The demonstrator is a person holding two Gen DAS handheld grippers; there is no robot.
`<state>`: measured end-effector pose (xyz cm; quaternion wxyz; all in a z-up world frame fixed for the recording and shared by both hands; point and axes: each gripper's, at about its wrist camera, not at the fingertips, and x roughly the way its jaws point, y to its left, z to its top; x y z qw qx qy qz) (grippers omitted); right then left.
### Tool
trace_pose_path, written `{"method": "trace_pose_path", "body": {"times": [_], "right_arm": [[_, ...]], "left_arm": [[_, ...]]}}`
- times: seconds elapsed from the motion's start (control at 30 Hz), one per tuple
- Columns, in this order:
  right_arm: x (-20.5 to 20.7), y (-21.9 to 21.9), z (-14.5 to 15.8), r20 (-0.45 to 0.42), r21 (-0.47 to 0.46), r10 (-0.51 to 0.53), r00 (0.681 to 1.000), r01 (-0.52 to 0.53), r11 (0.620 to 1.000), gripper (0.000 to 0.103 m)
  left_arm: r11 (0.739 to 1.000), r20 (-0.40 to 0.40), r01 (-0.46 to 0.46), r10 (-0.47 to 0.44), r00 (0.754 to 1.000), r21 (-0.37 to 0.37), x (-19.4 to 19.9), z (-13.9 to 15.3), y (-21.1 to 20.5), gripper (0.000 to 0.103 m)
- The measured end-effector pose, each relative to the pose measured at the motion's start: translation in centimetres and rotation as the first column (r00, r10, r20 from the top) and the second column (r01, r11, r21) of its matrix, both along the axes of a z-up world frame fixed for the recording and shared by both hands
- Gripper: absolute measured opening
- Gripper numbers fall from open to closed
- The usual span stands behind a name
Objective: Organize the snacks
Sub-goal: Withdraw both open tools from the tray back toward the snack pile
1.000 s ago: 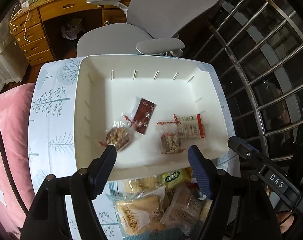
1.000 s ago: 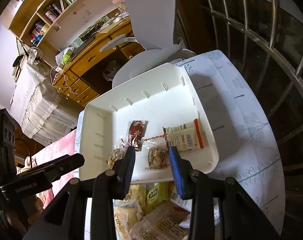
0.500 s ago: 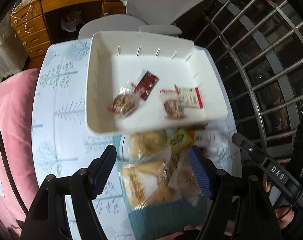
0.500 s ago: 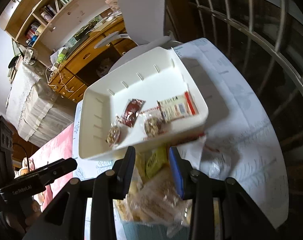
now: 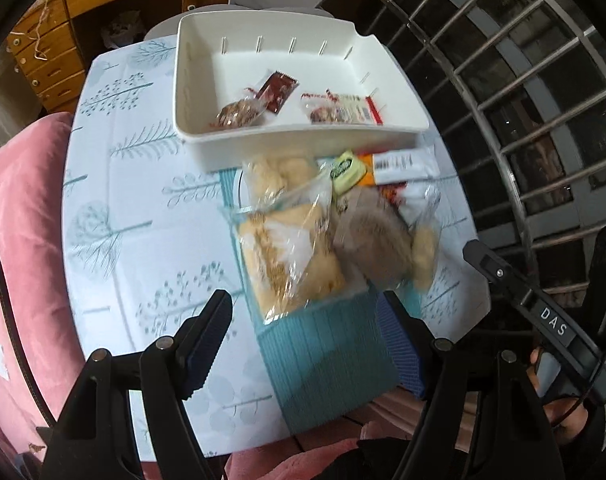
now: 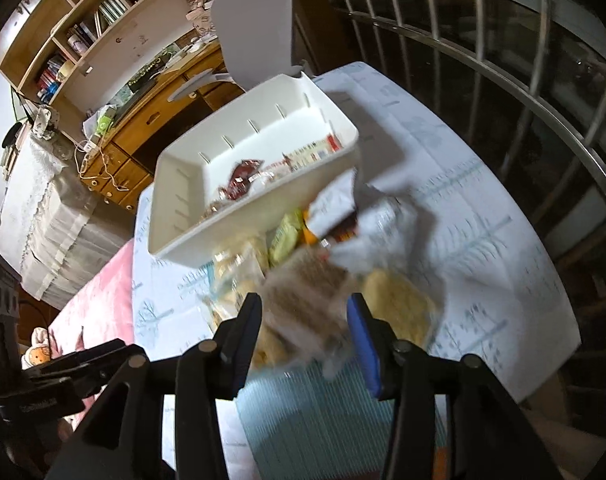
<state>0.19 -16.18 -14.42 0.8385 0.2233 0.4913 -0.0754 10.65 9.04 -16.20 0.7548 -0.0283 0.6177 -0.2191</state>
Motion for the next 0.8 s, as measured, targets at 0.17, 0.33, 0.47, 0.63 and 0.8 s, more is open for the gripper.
{"method": "trace_pose_path", "body": {"times": [0.17,0.33,0.47,0.63,0.8], "right_arm": [[-3.2,0.2,-1.4,-0.018,-0.005,-0.033,0.999,0.033,0.999,0.045],[-5.3,0.2,-2.7,-0.018,-0.054,-0.012,1.0,0.011,0.998,0.045],[-6.0,-0.3,-3.6,-0.001,-0.09,0.048,0.999,-0.047,0.995,0.048],[-6.0,-1.0,-4.5,-0.003,-0.187,0.197,0.98,-0.194,0.963,0.059],[-5.1,-2.0,-5.6,-0.021,-0.232,0.344,0.939,-0.339,0.912,0.069]], "left_arm": [[1.0,-0.026,0.009,-0.01,1.0,-0.019,-2.6,-0.7,0.1,0.076],[1.0,-0.047,-0.011,0.01,0.999,-0.019,-4.0,-1.6,0.1,0.076],[0.998,-0.072,-0.061,0.06,0.996,-0.024,-4.3,-2.2,-0.2,0.079],[0.993,-0.136,-0.112,0.107,0.985,-0.028,-4.2,-3.3,-1.6,0.08],[0.987,-0.16,-0.159,0.153,0.975,-0.024,-3.3,-3.9,-3.9,0.08]]}}
